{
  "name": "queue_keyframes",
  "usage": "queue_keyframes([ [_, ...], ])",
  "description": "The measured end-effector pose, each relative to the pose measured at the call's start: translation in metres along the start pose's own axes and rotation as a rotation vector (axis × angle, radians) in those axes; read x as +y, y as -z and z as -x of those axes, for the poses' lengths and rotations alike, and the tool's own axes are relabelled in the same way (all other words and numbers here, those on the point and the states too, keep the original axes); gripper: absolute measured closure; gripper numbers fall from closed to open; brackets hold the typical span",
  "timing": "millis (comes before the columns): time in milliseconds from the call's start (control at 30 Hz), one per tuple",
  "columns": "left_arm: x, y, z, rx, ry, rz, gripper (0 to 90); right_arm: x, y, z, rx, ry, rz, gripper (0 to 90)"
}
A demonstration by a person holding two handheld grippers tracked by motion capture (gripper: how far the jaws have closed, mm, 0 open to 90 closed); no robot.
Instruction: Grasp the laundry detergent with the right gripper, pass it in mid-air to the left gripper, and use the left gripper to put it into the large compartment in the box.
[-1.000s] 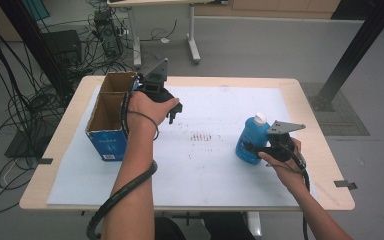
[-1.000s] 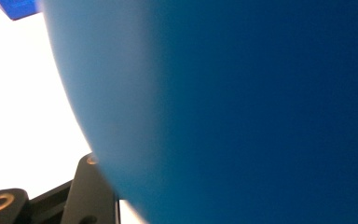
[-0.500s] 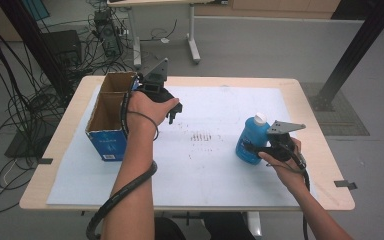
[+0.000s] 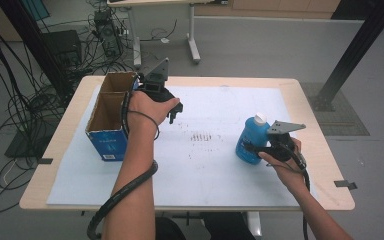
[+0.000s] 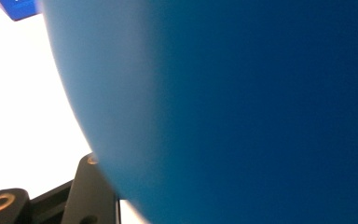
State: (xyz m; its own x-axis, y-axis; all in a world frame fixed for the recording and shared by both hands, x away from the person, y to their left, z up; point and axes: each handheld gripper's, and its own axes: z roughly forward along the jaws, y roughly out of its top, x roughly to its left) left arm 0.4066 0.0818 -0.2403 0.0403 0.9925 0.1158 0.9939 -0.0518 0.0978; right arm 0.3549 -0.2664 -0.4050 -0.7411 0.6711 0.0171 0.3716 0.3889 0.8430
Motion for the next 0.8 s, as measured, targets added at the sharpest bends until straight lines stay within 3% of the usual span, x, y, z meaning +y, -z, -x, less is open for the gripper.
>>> queue_keyframes([
  [800,0.0012,-0.0009,0.0005,0.0,-0.004,0.0,5.2,-0.0001,-0.0001,0.0002,0.001,-0.001,0.001,44.3],
])
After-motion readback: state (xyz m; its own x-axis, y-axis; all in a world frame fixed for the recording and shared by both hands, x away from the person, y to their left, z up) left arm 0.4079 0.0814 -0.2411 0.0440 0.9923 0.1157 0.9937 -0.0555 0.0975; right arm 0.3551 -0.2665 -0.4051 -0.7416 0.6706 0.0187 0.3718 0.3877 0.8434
